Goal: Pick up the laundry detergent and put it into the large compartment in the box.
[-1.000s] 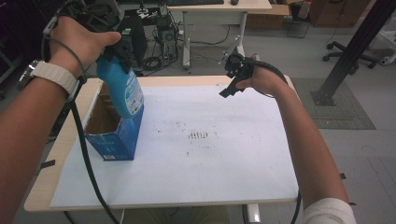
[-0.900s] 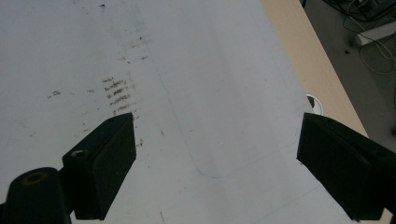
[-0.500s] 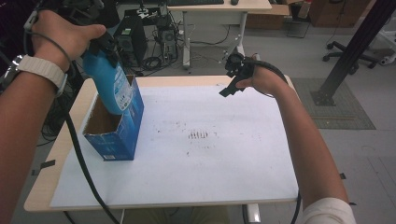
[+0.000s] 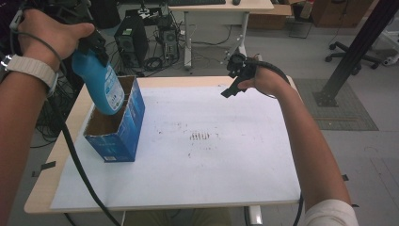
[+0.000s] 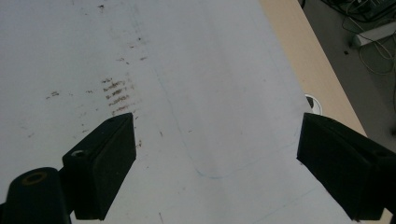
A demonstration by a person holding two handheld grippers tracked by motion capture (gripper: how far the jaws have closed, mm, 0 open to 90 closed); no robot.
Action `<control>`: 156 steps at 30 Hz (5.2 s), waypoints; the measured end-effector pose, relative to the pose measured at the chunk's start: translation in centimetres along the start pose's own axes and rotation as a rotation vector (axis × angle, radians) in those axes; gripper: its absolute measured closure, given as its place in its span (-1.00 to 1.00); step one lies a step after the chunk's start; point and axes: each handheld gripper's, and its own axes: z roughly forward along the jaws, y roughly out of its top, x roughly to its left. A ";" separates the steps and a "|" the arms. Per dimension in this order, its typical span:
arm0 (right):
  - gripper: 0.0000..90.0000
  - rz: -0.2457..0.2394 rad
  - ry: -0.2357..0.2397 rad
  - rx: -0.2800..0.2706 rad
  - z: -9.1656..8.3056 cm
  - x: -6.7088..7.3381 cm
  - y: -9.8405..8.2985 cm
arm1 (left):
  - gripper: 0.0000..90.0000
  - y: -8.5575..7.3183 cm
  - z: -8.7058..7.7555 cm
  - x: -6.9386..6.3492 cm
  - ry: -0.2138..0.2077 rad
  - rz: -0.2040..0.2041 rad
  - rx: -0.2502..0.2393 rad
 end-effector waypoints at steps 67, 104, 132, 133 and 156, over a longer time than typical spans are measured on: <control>-0.74 0.020 -0.004 0.030 0.5 -0.5 -0.4 | -0.17 -1.6 10.9 3.5 0.025 -0.014 0.041; -0.74 0.019 -0.004 0.038 0.7 -0.7 -0.6 | -0.17 -2.6 17.0 3.1 0.054 0.028 0.052; -0.74 0.019 -0.002 0.045 1.0 -0.8 -0.6 | -0.17 -3.3 19.5 3.4 0.056 0.038 0.072; -0.74 0.022 -0.001 0.042 1.0 -0.7 -0.6 | -0.17 -3.4 19.6 3.4 0.056 0.038 0.071; -0.75 0.019 0.004 0.049 1.5 -0.7 -0.5 | -0.18 -3.8 21.2 3.8 0.042 0.038 0.082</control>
